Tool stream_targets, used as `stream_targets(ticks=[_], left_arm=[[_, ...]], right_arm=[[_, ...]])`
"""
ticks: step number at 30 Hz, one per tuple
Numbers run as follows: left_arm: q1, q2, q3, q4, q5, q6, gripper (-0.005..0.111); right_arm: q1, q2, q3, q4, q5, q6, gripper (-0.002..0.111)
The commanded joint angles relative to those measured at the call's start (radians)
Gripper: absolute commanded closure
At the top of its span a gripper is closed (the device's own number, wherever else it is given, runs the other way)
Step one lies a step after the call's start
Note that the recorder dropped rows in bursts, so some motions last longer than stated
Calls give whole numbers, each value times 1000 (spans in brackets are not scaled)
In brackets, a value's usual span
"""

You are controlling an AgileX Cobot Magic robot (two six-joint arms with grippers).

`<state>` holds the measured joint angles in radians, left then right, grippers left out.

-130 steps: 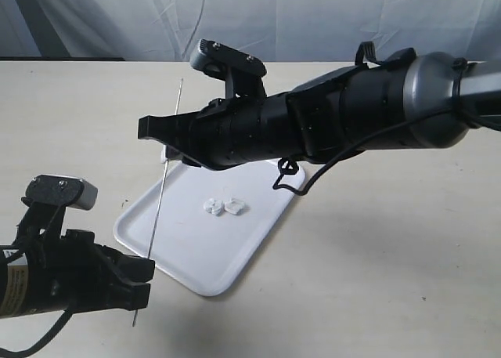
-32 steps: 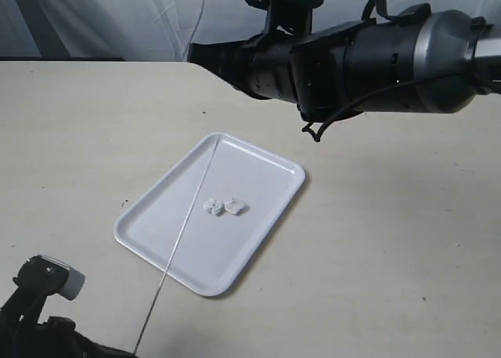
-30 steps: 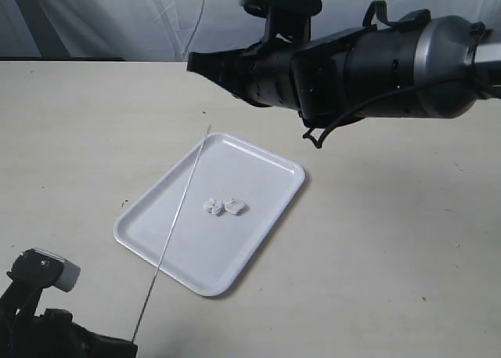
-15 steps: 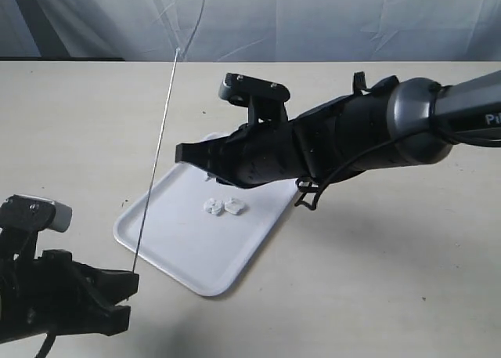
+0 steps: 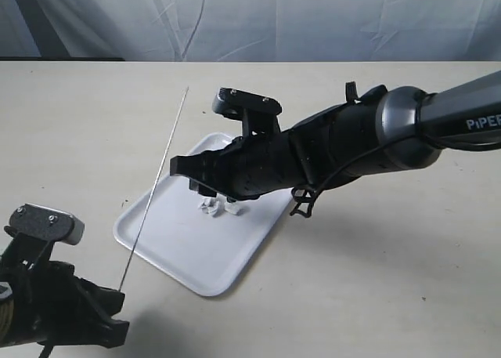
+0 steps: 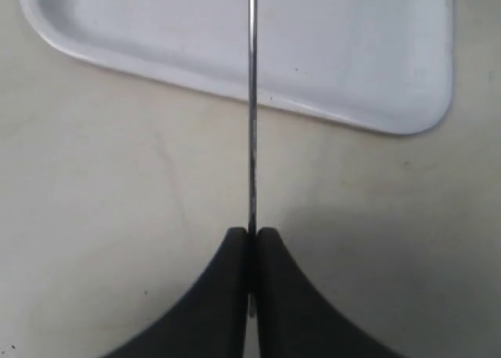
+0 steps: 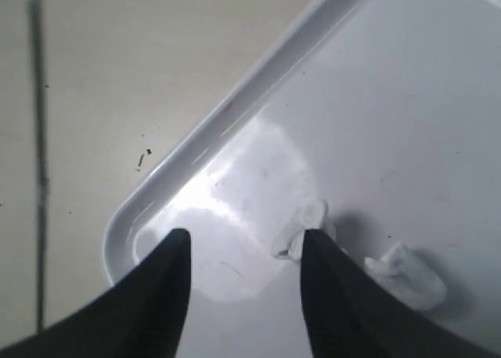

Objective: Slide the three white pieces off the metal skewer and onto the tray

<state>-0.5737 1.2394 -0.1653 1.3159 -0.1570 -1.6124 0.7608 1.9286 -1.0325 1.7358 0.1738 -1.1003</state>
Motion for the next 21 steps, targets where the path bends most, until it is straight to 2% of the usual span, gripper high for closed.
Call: stream_targets(ticks=[1, 5, 9, 16, 21], left_arm=[[-8, 47, -34, 254, -38, -243, 107], [-8, 50, -82, 429, -38, -425, 107], [-6, 51, -106, 429, -61, -426, 107], [-6, 56, -107, 429, -26, -454, 107], [-6, 87, -108, 429, -4, -459, 107]], right_arm=[[-2, -39, 3, -11, 8, 2, 62], [-4, -109, 11, -122, -9, 2, 62], [-4, -215, 68, -162, -115, 2, 62], [-4, -423, 212, -168, -262, -4, 62], [-4, -527, 260, -165, -241, -4, 62]])
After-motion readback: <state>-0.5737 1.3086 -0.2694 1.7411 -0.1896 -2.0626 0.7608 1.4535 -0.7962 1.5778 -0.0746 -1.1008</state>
